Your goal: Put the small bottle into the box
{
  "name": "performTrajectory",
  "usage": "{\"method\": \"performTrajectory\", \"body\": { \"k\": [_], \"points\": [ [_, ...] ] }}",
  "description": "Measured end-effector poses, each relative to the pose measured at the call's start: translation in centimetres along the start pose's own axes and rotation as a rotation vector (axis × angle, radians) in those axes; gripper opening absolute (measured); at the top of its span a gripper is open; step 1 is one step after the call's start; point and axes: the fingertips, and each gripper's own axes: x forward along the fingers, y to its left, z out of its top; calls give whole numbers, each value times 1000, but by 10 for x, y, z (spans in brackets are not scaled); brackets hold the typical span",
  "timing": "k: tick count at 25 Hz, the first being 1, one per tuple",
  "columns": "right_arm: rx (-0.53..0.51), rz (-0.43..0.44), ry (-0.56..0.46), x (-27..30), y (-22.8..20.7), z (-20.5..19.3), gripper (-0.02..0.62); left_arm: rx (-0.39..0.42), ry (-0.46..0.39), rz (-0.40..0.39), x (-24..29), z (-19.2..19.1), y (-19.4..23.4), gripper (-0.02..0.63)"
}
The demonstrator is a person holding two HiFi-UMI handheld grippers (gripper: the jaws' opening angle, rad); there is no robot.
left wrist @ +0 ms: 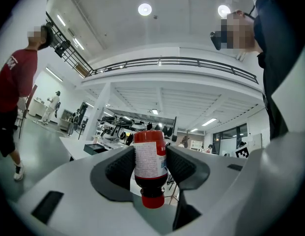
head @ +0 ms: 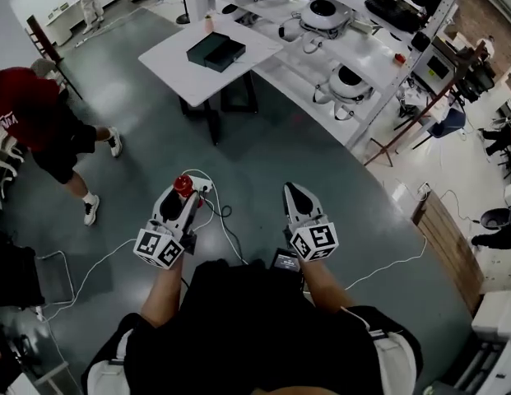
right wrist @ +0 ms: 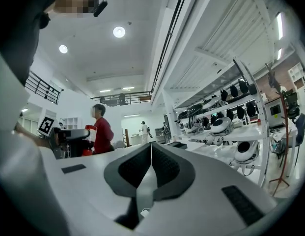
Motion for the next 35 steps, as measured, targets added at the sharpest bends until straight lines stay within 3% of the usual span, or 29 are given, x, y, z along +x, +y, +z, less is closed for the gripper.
{"method": "performTrajectory", "body": {
  "k": [7,18,23,28,35],
  "points": [
    [46,-14,40,-20,-18,-16,34,-9,50,36,-5,-12,-11,216],
    [28,-81,100,10,-62,-20,34,-52,59,26,46,-27,27,216],
    [-29,-78,133,71,-95,-18,34,-80,58,22,101,-42,70,216],
    [-64,-123,133,144,-126,3,34,-95,76,-23,158,-40,128,216],
    [-182,-148,117,218,-173,36,34,-106,70,-96,253,-34,173,216]
  ]
}}
